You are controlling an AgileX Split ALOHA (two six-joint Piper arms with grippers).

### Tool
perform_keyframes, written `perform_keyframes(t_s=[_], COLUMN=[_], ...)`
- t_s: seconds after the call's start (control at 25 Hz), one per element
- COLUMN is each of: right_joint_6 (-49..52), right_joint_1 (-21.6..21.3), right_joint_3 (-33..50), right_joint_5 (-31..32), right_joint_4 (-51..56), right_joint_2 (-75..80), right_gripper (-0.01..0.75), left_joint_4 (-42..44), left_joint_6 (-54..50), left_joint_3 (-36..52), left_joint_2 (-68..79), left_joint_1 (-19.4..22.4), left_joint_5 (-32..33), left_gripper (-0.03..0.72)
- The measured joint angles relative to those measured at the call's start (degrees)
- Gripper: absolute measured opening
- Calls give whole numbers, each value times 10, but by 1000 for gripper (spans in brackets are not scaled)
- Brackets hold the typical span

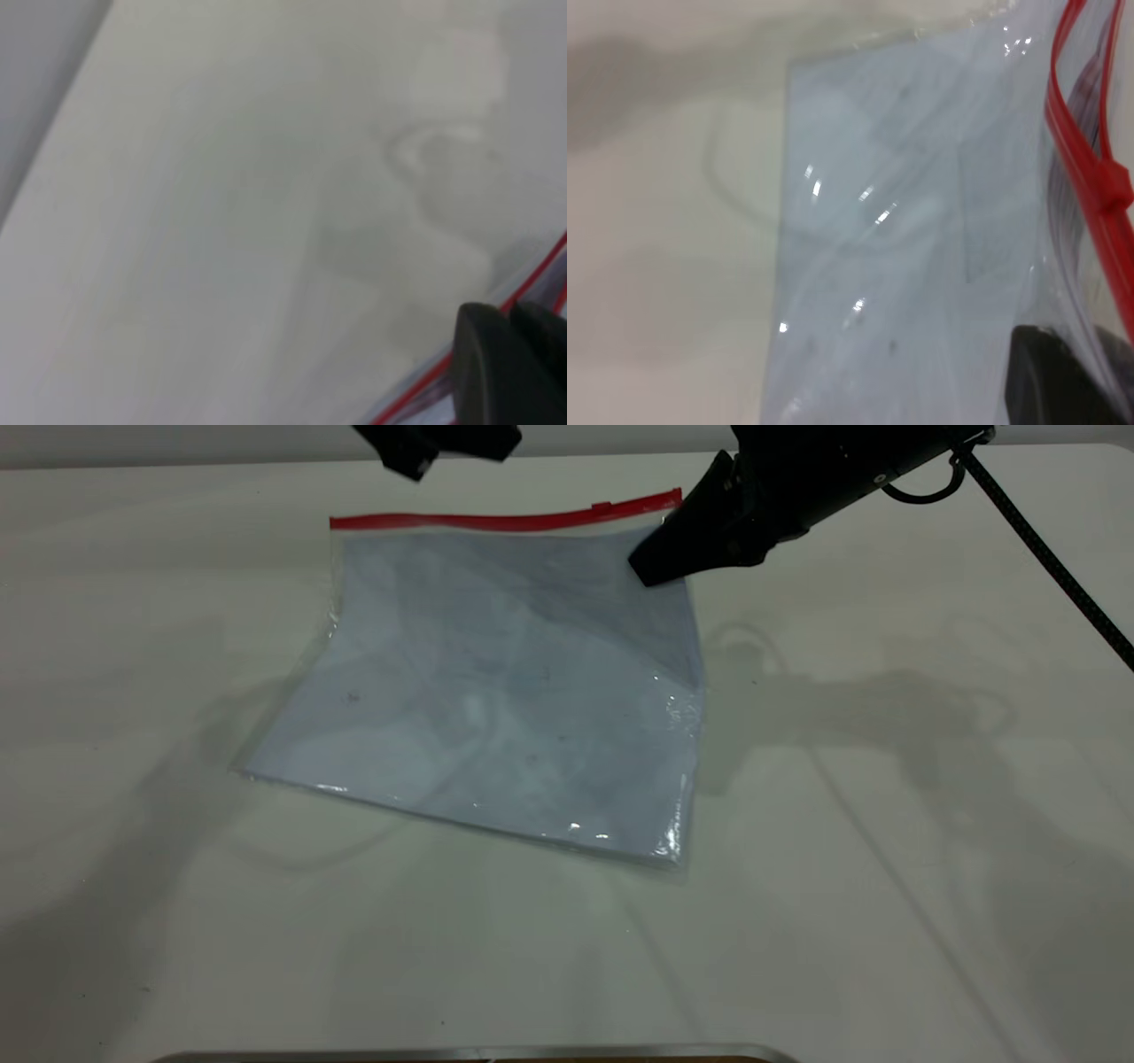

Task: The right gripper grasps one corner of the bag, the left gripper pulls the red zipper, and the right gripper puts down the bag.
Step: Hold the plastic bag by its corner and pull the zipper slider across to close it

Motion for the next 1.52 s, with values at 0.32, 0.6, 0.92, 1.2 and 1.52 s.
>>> perform_keyframes(t_s=[0.32,0.6,0.92,1.2,1.52], right_joint_6=[-2,-9,-10,-10,-10], right_joint_1=[2,26,32,34,34], right_joint_3=[0,0,0,0,0], right_joint_5=[-29,-54,-44,-30,-30], right_joint_4=[-42,-46,-47,-47,-46], right_joint_2=[-1,-1,-1,-1,-1], right_gripper=[38,38,39,39,39], left_joint_4=[4,98,118,118,118], left_joint_6=[-41,0,2,2,2], left_joint_3=[0,0,0,0,0], left_joint_2=[-9,-10,18,21,29], left_joint_1=[-21,-74,-81,-81,-81], left_joint_5=[-6,-3,-2,-2,-2], left_gripper=[410,520,521,521,434])
